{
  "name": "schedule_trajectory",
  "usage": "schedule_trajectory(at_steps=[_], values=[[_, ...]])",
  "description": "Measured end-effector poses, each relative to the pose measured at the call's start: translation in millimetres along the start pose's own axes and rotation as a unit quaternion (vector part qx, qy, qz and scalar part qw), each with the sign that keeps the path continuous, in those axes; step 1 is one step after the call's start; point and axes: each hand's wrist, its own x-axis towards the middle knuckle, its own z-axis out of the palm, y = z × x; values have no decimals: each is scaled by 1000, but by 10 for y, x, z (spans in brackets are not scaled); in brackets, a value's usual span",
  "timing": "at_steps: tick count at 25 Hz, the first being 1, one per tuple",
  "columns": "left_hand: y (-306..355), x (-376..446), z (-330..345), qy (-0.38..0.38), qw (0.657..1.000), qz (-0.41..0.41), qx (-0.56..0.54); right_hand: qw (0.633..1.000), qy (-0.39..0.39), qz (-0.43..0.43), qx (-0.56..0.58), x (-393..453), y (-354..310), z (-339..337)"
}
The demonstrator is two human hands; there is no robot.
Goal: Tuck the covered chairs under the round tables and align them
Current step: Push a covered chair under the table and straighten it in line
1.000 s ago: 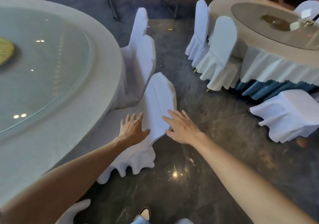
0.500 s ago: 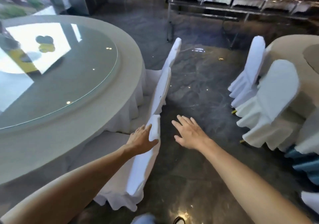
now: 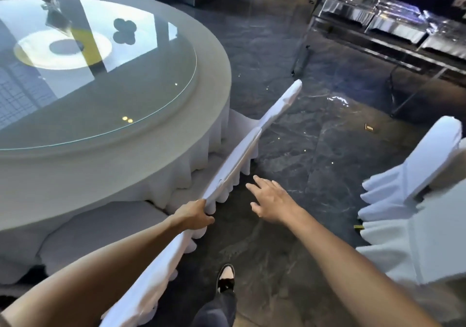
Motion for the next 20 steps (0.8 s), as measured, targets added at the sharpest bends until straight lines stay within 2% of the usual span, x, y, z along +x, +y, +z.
schedule_trajectory(at_steps=[3,7,11,14,17,20], values=[[272,490,-212,-51,998,-35,9,999,-41,-17,-19,437,540,-186],[725,1017,-721,19,996,-6,-84,999,-49,-10,-10,1092,1315,-538],[1168,1500,-1098,50,991,26,-120,999,-48,-13,-19,1700,1904,-826],[1443,1843,-1189,61,988,14,-139,999,-31,-28,-30,2181,2296,-921],[1651,2206,-1173,68,988,-17,-138,995,-1,-62,-81,2703,2716,-932],[1828,2587,-1194,78,982,-58,-161,977,-9,-116,-180,3305,3129,-954]])
